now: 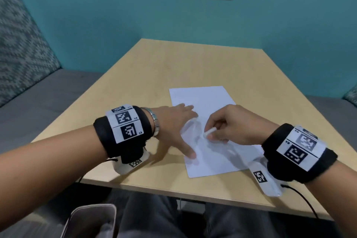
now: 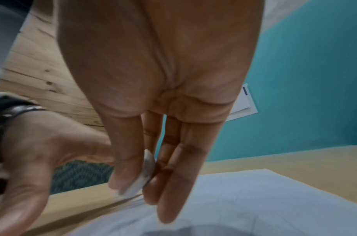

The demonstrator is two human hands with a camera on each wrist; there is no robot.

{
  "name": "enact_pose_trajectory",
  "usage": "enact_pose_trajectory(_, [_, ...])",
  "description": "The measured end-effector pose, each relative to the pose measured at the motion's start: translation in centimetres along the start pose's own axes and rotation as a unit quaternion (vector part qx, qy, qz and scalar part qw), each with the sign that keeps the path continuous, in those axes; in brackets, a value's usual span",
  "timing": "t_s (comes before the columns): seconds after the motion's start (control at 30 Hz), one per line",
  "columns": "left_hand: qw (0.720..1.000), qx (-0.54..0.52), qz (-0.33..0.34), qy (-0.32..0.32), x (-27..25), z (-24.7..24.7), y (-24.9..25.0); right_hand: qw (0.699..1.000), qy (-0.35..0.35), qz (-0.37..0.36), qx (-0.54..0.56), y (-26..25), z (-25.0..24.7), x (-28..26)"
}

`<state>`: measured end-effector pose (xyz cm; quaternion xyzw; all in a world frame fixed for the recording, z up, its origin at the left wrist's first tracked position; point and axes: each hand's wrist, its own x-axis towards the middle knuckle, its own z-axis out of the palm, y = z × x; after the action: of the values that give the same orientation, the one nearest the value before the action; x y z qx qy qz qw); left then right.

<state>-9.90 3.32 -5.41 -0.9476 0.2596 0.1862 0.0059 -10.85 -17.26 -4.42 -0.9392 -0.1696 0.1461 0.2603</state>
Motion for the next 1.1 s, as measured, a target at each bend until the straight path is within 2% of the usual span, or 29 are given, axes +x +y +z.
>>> enact_pose_trajectory(0.17, [0.995,-0.035,0.022,-0.094,1.1,0.1,0.3,0.998,-0.048,-0.035,-0.017,-0.7,1.1,0.8])
enact_pose_trajectory(0.37, [0.996,-0.024,0.041,-0.075,1.4,1.1,0.1,0.991,-0.057,-0.046,-0.109,-1.3,1.8,1.7])
enact_pose_trajectory(0.5, [0.994,-0.023,0.031,-0.098,1.6,1.1,0.1,0.988,-0.118,-0.045,-0.088,-1.5,1.9,1.6])
enact_pose_trajectory(0.63, [0.996,0.003,0.037,-0.084,2.2,1.3,0.2,0.993,-0.082,-0.051,-0.075,-1.5,1.5,2.1])
enact_pose_trajectory(0.77, [0.995,-0.006,0.048,-0.092,2.0,1.2,0.4,0.987,-0.114,-0.074,-0.081,-2.2,2.2,1.7])
enact_pose_trajectory(0.9, [0.994,-0.029,0.048,-0.092,1.6,0.9,0.6,0.990,-0.071,-0.087,-0.087,-2.1,1.9,2.0])
enact_pose_trajectory(1.0, [0.992,-0.036,0.057,-0.105,1.7,0.8,0.6,0.981,-0.132,-0.110,-0.085,-2.6,2.6,1.1])
enact_pose_trajectory(1.1, [0.994,-0.029,0.055,-0.089,1.8,1.1,0.3,0.988,-0.069,-0.092,-0.106,-1.7,1.5,2.2])
